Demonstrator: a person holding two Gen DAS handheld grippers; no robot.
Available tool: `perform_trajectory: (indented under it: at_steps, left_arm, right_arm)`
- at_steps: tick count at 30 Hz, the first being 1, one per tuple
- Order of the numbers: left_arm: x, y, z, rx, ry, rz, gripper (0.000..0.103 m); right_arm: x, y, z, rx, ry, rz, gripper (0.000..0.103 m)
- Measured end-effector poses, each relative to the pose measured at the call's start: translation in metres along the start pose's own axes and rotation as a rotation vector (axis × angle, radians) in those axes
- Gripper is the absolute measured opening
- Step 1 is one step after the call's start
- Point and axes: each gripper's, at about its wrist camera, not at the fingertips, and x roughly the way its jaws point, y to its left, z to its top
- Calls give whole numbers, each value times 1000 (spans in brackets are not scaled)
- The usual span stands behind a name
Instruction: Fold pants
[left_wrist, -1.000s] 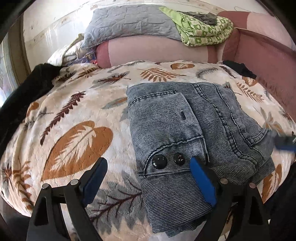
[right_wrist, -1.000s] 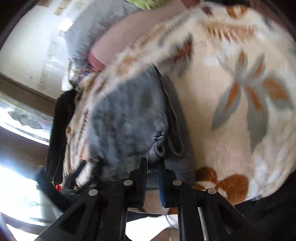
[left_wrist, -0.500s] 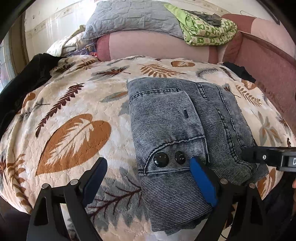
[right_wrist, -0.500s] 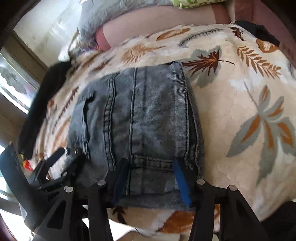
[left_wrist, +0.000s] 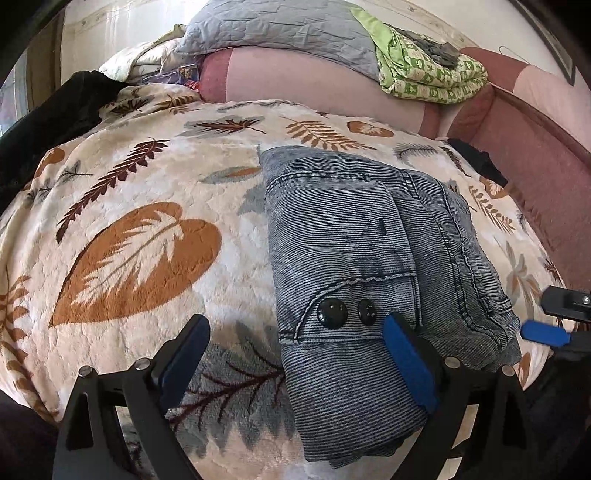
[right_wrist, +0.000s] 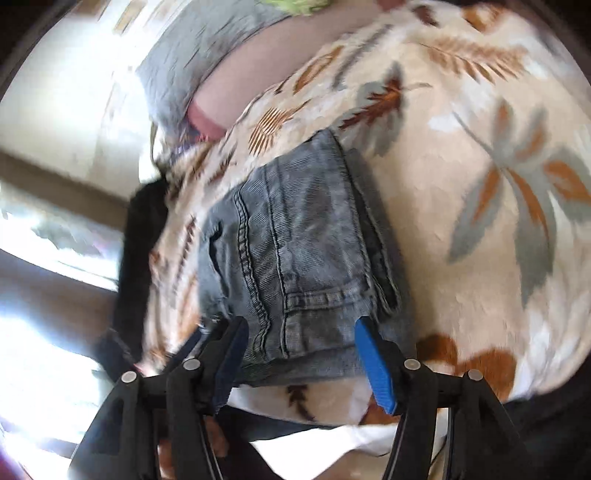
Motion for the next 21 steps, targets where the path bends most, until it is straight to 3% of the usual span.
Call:
perform_trajectory:
  at_steps: [9, 14, 15, 16, 17, 21]
  left_arm:
    - [1, 3, -1, -7, -7, -5, 97]
    - [1, 3, -2, -9, -8, -2, 98]
    - [1, 4, -2, -9, -10, -2, 98]
    - [0, 4, -2, -9, -11, -3, 98]
    - [0, 4, -1, -10, -11, -4, 98]
    - [-5, 7, 1, -14, -21, -10, 98]
  right_arm:
    - [25, -32, 10, 194, 23, 47, 64]
    - [33, -39, 23, 242, 15, 68, 62]
    - [32, -36, 24, 214, 16, 50, 55]
    - [31, -32, 24, 187, 16, 21, 24]
    - [31, -30, 23, 176, 23, 20, 14]
    - [10, -3, 18, 104, -45, 26, 12]
